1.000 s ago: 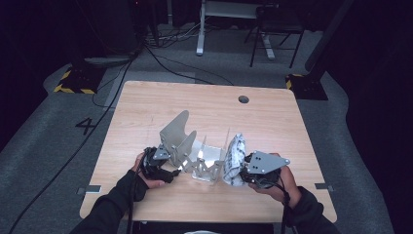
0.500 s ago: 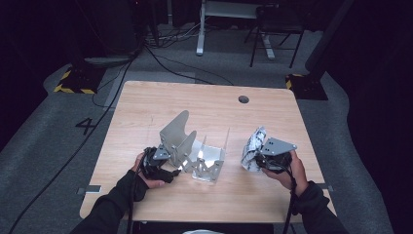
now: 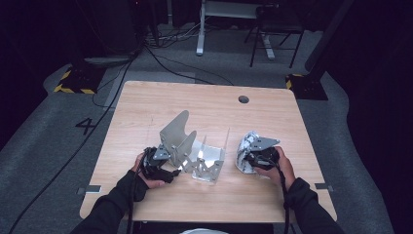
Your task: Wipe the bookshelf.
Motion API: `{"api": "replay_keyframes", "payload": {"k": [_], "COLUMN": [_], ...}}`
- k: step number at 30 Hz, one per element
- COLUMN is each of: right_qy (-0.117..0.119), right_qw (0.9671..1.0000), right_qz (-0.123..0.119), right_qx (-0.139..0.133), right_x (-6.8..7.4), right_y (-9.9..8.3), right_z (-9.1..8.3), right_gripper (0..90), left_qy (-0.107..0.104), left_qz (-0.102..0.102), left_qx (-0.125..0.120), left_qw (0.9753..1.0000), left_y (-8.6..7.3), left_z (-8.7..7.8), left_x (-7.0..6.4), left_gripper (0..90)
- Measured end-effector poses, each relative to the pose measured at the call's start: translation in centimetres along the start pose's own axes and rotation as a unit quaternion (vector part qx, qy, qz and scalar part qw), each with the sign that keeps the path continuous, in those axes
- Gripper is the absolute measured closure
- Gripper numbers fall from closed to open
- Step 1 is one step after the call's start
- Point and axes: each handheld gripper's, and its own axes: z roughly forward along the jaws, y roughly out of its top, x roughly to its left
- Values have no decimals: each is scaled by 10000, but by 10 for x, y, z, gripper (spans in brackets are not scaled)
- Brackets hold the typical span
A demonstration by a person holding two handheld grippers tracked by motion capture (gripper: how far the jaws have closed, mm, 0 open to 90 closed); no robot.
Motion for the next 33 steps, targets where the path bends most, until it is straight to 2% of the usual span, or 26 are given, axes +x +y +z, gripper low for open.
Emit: {"api": "replay_keyframes", "payload": {"k": [2, 5, 7, 12, 15, 20, 25, 33], "right_qy": [1, -8, 66, 44, 4, -7, 4, -240], "right_qw": [9999, 9999, 9999, 10000, 10000, 9999, 9997, 9993], "right_qz": [-39, -37, 80, 78, 3, 14, -32, -159], "right_qx": [148, 127, 23, 11, 20, -157, -222, -224], "right_x": [1, 3, 3, 3, 4, 3, 3, 3], "right_y": [-1, -4, -7, -7, -6, -1, 1, -3], "right_z": [8, 15, 18, 17, 14, 0, -18, -47], "right_gripper": [676, 671, 661, 648, 605, 547, 480, 440], "left_qy": [2, -19, -9, -7, -7, -14, -7, -11], "left_qz": [-3, -21, -7, -12, -11, -19, -11, -8], "left_qx": [0, 8, 10, 13, 12, 9, 12, 10], "left_qw": [10000, 10000, 10000, 10000, 10000, 10000, 10000, 10000], "left_y": [0, 0, 0, 0, 0, 0, 0, 0], "left_z": [0, 0, 0, 0, 0, 0, 0, 0], "left_x": [0, 0, 0, 0, 0, 0, 0, 0], "left_gripper": [165, 166, 166, 166, 166, 166, 166, 166]}}
